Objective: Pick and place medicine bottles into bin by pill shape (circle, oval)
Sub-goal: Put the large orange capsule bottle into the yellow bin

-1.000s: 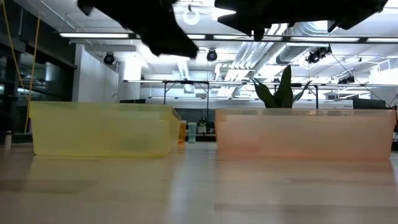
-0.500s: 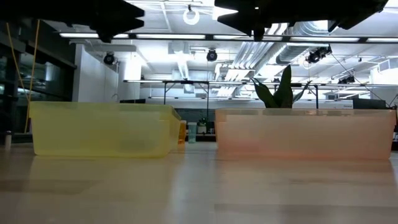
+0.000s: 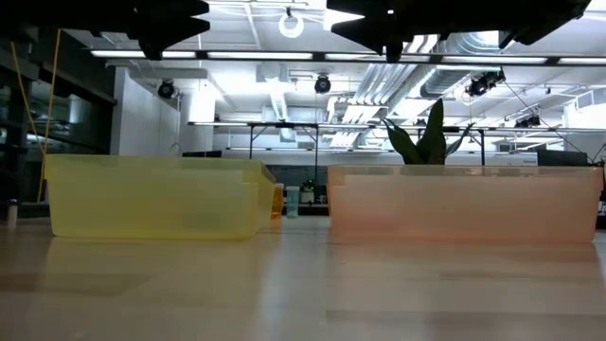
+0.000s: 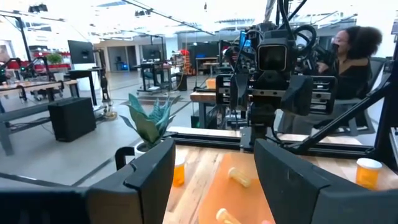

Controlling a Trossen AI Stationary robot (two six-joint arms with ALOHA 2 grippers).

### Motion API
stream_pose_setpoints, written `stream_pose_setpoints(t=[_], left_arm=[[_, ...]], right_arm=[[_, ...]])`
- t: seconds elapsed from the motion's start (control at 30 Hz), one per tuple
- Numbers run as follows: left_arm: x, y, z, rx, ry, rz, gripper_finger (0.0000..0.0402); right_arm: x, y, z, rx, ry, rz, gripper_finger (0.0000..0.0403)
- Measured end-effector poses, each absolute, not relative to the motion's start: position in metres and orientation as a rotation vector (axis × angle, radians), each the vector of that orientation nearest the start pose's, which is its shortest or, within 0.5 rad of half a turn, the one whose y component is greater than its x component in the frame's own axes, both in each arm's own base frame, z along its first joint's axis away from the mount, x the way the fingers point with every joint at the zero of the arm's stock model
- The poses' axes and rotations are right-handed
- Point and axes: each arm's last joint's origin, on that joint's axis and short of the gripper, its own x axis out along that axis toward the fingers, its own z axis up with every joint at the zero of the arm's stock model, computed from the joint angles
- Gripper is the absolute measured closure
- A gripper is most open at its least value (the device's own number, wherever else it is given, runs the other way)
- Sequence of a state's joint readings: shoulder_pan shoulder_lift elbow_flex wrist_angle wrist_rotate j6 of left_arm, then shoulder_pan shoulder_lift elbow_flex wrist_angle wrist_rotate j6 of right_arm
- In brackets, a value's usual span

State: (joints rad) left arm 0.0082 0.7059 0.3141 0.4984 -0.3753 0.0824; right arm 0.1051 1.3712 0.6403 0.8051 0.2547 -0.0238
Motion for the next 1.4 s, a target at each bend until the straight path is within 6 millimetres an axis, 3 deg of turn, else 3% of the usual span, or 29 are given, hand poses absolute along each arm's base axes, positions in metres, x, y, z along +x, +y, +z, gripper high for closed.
stream_pose_setpoints(t=[0.6, 0.93, 1.17, 1.4], left_arm=[[0.163, 0.012, 0.247, 0.061, -0.089, 0.386, 0.0193], [0.163, 0.012, 0.247, 0.062, -0.088, 0.386, 0.0193], [0.163, 0.012, 0.246, 0.063, -0.084, 0.386, 0.0193], [0.163, 0.012, 0.246, 0.062, -0.084, 0.386, 0.0193]], right_arm=[[0.284, 0.019, 0.245, -0.018, -0.01, -0.274, 0.0156], [0.281, 0.012, 0.238, 0.0, 0.046, -0.526, 0.0072], [0.281, 0.012, 0.237, -0.099, 0.091, -0.553, 0.0065], [0.269, -0.007, 0.218, 0.035, 0.157, -1.018, 0.0064]])
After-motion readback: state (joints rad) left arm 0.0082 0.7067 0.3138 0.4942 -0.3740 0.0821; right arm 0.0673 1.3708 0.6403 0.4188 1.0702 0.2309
